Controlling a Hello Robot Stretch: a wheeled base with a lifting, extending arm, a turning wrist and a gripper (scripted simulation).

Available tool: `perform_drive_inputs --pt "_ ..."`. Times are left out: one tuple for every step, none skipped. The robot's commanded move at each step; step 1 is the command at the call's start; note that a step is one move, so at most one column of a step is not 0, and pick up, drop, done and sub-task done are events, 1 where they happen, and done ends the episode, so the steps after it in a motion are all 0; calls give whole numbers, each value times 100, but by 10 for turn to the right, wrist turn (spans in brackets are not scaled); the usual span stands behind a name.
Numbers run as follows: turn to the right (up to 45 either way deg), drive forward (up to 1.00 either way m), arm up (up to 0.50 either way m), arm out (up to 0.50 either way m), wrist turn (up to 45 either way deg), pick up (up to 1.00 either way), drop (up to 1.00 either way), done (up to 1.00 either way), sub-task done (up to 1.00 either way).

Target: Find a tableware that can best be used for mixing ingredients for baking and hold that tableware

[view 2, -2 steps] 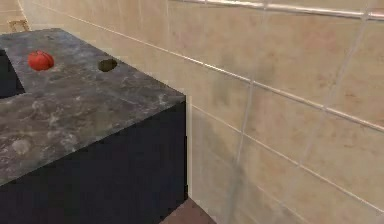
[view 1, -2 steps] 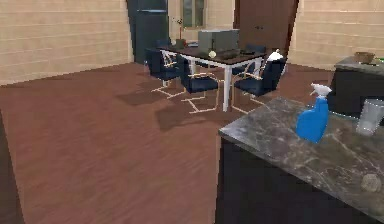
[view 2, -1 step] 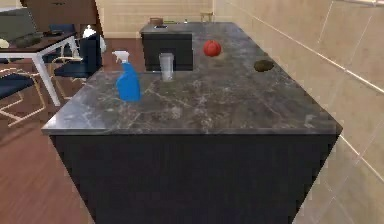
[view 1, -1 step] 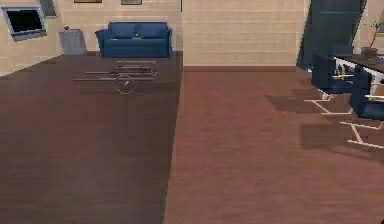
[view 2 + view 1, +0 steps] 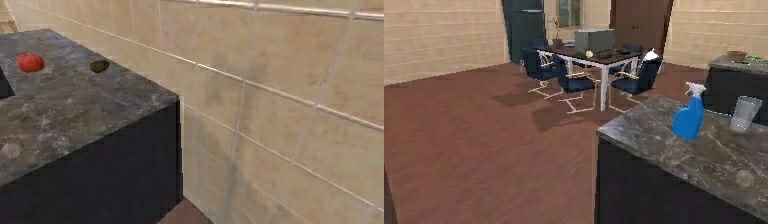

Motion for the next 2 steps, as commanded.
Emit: perform_drive_inputs --pt "450 0 0 0 0 0 0 0 0" --pt "270 0 0 0 0 0 0 0 0"
